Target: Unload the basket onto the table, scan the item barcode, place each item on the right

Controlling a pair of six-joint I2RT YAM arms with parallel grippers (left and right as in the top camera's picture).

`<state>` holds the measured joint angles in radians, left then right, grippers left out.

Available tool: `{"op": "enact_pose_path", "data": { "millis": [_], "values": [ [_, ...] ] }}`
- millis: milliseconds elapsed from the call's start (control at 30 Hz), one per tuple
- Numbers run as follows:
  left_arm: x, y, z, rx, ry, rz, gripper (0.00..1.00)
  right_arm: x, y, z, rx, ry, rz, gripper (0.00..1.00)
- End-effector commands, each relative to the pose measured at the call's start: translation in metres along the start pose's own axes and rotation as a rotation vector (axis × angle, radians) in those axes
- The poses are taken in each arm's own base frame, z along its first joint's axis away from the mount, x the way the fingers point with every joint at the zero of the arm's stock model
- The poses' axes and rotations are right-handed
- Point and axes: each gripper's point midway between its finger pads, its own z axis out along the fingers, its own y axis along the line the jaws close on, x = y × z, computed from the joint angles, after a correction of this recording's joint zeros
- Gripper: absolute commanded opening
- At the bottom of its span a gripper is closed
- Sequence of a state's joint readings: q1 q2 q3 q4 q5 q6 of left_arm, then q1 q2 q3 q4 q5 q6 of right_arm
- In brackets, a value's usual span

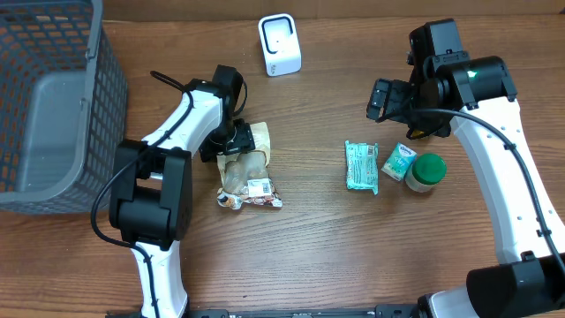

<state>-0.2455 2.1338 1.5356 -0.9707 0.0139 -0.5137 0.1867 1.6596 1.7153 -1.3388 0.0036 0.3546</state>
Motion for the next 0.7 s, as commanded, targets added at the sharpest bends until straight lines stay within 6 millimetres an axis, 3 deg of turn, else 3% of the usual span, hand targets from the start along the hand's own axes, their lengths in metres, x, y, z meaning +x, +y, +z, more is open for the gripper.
{"op": "enact_pose_path", "data": {
  "millis": [0, 300, 500, 667],
  "values": [
    [0.009, -0.004, 0.005, -0.018, 0.005, 0.03, 0.78, -0.002, 0.002, -0.007, -0.012, -0.02, -0.006, 1.0],
    [0.011, -0.01, 0.005, -0.019, -0.002, 0.032, 0.78, -0.002, 0.002, -0.007, -0.012, -0.02, -0.006, 1.0],
    [0.013, -0.008, 0.008, -0.024, 0.006, 0.019, 0.68, -0.002, 0.002, -0.007, -0.012, -0.02, -0.006, 1.0],
    [0.021, -0.006, 0.018, -0.027, 0.018, 0.019, 0.69, -0.002, 0.002, -0.007, -0.012, -0.02, -0.006, 1.0]
  ]
}}
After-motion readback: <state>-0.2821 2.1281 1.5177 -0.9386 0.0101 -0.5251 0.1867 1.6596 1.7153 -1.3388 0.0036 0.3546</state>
